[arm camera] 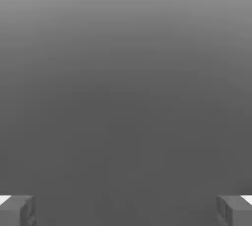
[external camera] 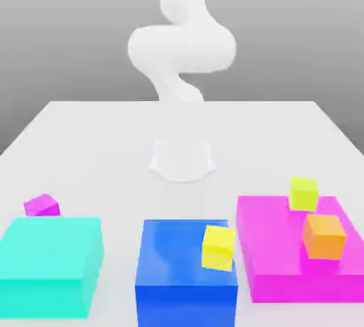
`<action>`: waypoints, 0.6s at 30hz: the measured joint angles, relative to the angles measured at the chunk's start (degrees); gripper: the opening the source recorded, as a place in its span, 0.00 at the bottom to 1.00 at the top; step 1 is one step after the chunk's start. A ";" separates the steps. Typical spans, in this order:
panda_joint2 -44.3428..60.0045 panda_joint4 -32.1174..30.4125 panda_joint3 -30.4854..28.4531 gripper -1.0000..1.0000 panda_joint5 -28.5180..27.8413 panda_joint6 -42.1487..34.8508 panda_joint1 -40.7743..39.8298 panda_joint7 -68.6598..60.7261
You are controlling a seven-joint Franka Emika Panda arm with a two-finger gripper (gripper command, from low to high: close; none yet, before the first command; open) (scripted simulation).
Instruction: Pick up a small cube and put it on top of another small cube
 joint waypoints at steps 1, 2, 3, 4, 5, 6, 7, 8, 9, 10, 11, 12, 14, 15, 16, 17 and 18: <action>1.64 -0.90 0.13 0.50 -0.21 0.99 -1.89 2.83; 3.21 -1.77 0.23 0.50 -0.40 1.95 -3.71 5.54; 4.75 -2.61 0.31 0.50 -0.61 2.88 -5.46 8.21; 6.28 -3.45 0.35 0.50 -0.84 3.81 -7.16 10.87; 7.79 -4.28 0.40 0.50 -1.04 4.72 -8.87 13.49; 9.31 -5.11 0.40 0.50 -1.26 5.64 -10.53 16.12; 10.82 -5.94 0.44 0.50 -1.44 6.55 -12.24 18.72; 12.33 -6.76 0.34 0.50 -1.70 7.43 -13.81 21.36; 13.84 -7.59 0.33 0.50 -1.89 8.36 -15.48 23.97; 15.35 -8.42 0.21 0.50 -2.13 9.28 -17.06 26.61; 16.85 -9.25 0.10 0.50 -2.34 10.19 -18.63 29.23; 18.36 -10.08 -0.05 0.50 -2.56 11.11 -20.18 31.85; 21.38 -11.73 -0.63 0.50 -3.06 12.93 -23.03 37.13; 22.88 -12.56 -0.98 0.50 -3.27 13.84 -24.39 39.72; 24.39 -13.38 -1.27 0.50 -3.45 14.75 -25.82 42.32; 25.89 -14.21 -1.61 0.50 -3.60 15.66 -27.19 44.90; 27.39 -15.04 -2.01 0.50 -3.72 16.57 -28.52 47.46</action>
